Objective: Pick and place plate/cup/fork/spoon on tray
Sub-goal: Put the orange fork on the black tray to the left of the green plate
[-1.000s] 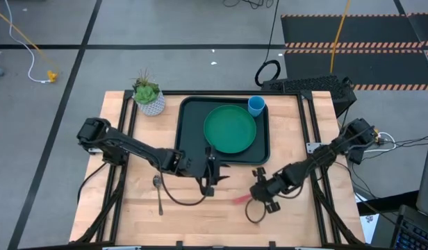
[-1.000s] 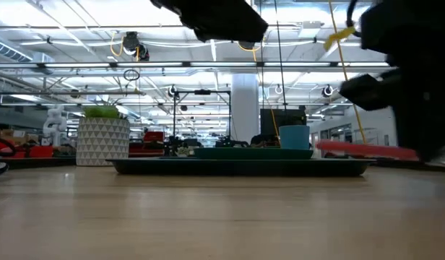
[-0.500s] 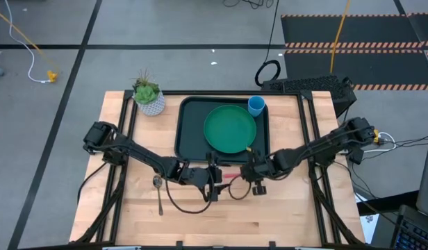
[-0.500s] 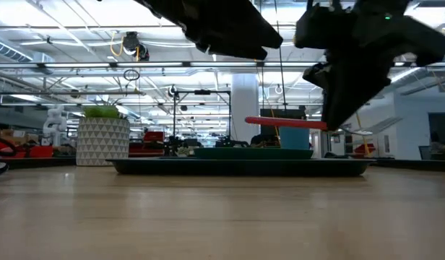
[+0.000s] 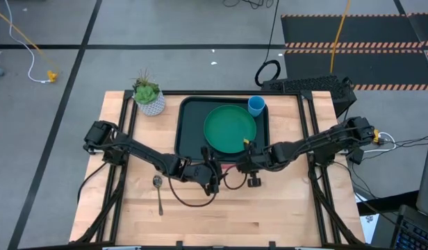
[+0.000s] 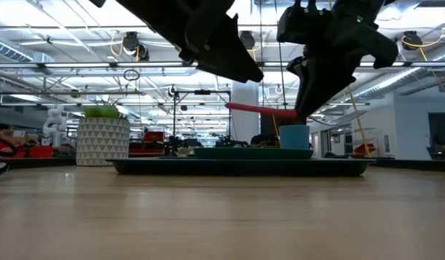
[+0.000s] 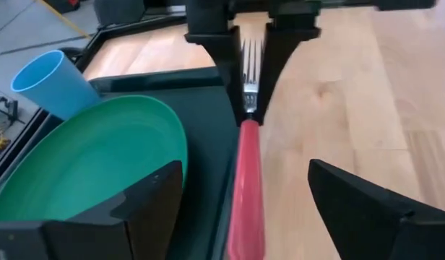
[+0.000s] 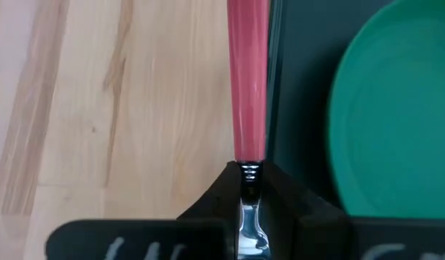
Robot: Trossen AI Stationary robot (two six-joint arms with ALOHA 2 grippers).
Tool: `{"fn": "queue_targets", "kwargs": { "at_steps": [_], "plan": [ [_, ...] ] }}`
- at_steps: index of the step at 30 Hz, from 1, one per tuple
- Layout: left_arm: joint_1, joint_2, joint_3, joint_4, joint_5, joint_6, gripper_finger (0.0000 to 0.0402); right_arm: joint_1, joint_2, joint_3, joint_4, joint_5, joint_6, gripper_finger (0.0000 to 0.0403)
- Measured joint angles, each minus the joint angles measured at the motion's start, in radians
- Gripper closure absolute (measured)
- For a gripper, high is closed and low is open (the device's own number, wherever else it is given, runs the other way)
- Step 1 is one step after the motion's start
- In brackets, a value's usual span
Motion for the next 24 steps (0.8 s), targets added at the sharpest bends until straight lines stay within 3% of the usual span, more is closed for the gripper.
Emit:
{"fn": "queue_targets", "kwargs": {
  "at_steps": [7, 18, 24],
  "plan": [
    [0.022, 0.0, 0.0, -0.03, 0.001, 0.015, 0.007, -0.014, 0.0, 0.001, 0.054, 0.0, -0.031, 0.0383],
    [0.021, 0.033, 0.001, -0.056, -0.011, 0.03, 0.0067, -0.018, 0.0, 0.001, 0.15, 0.0, -0.082, 0.0383],
    [0.017, 0.051, 0.0, -0.059, -0.049, 0.034, 0.0106, -0.018, 0.0, 0.001, 0.16, -0.001, -0.083, 0.0383]
  ]
}}
